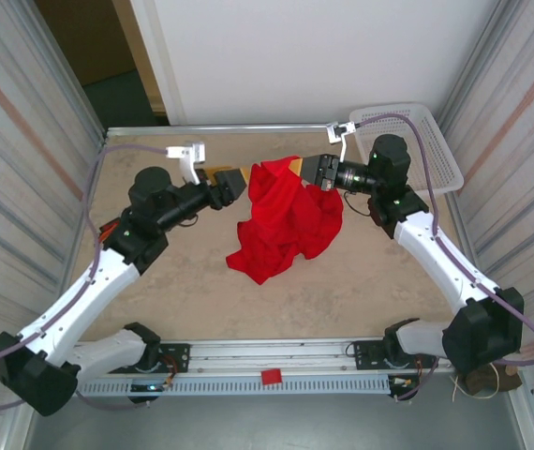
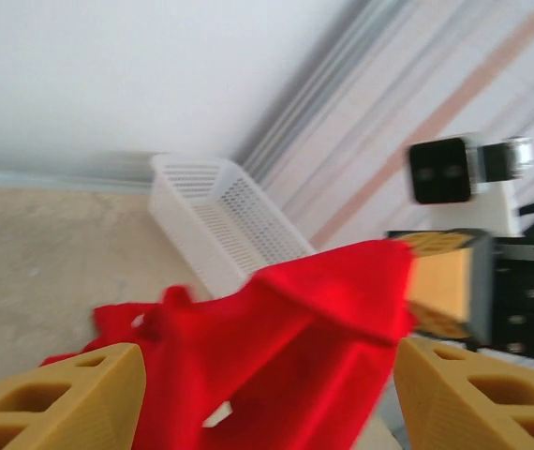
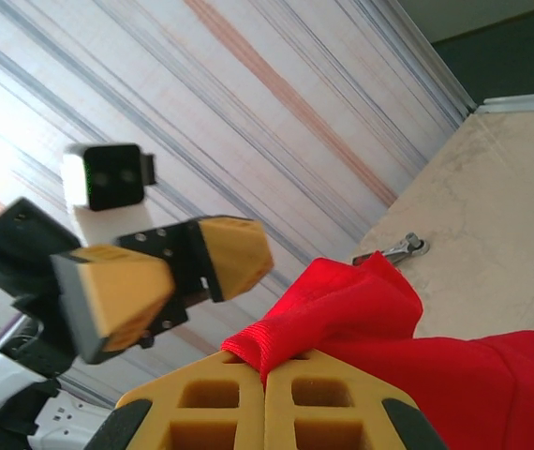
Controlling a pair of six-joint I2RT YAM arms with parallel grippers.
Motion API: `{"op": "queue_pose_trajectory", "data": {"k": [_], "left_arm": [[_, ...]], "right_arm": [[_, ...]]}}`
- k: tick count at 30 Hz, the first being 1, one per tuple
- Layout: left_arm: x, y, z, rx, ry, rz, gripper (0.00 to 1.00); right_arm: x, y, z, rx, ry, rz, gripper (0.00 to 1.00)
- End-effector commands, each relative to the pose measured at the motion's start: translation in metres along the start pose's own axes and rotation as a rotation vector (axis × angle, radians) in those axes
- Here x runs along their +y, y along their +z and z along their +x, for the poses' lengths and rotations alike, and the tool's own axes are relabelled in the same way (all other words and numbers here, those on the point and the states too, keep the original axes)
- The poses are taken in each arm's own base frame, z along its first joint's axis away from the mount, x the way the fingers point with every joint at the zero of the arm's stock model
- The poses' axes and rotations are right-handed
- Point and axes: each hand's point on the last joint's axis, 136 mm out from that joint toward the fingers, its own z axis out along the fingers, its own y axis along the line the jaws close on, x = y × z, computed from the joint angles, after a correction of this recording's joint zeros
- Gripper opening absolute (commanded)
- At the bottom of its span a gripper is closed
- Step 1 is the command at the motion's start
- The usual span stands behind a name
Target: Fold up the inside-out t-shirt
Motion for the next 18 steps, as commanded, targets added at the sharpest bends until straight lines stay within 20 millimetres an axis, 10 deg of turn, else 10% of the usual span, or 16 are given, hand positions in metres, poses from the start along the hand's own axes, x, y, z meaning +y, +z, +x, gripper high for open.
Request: {"op": "queue_pose_trajectory", "data": {"k": [1, 18], "left_arm": [[-0.022, 0.020, -0.001, 0.042, 0.031, 0.065, 0.71], [-0.021, 0.032, 0.015, -0.042, -0.389, -0.007, 0.72]], "right_arm": [[-0.002, -0.002, -0.001, -0.005, 0.007, 0.005, 0.00], [-0.008, -0.002, -0.003, -0.013, 0.004, 0.036, 0.00]]}}
